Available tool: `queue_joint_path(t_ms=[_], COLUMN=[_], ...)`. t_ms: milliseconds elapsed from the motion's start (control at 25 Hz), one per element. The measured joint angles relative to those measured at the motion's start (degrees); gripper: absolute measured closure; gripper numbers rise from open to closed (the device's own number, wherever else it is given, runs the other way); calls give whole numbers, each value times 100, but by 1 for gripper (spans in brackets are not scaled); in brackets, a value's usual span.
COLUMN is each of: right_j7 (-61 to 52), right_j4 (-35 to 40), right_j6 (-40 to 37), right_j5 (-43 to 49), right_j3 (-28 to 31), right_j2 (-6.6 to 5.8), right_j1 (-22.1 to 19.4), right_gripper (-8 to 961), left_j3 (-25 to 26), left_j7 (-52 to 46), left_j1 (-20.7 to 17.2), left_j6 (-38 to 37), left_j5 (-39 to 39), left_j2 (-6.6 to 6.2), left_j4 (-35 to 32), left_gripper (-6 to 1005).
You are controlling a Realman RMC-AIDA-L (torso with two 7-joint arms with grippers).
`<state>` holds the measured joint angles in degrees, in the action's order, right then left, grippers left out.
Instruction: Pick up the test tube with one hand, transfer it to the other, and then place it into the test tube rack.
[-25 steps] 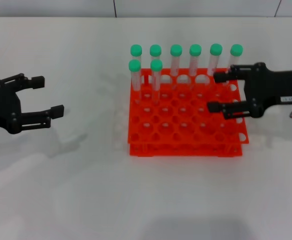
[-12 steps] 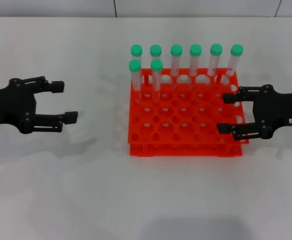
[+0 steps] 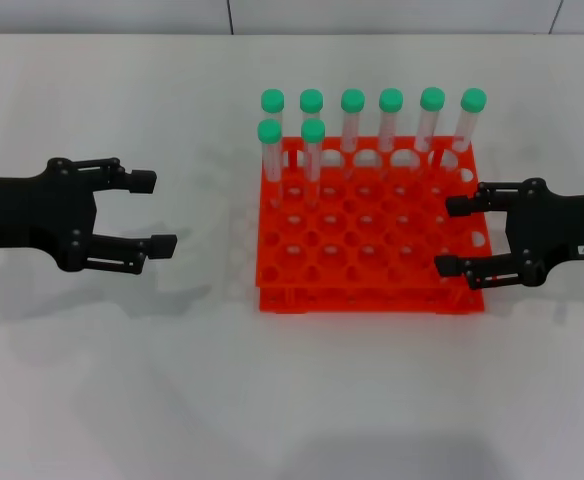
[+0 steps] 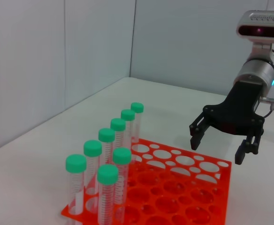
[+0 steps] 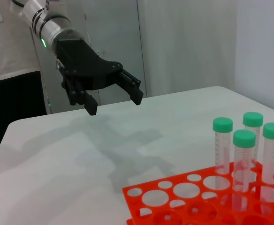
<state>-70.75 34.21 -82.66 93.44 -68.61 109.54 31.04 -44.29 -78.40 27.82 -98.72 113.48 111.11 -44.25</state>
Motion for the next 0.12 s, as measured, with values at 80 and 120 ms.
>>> queue_joint_path(t_ms=[80,120], right_j7=[3,5], right_j4=[-2,-2], right_j6=[-2,-2], right_j5=[0,0], right_j3=[0,0], right_j2=[2,3], right_j1=[-2,-3], right_gripper=[175,175], left_j3=[2,10], left_j7=[-32,-51], left_j1=[12,22], left_j6=[11,18], left_j5=[26,50], left_j2=[0,3], left_j4=[2,2], left_gripper=[119,119])
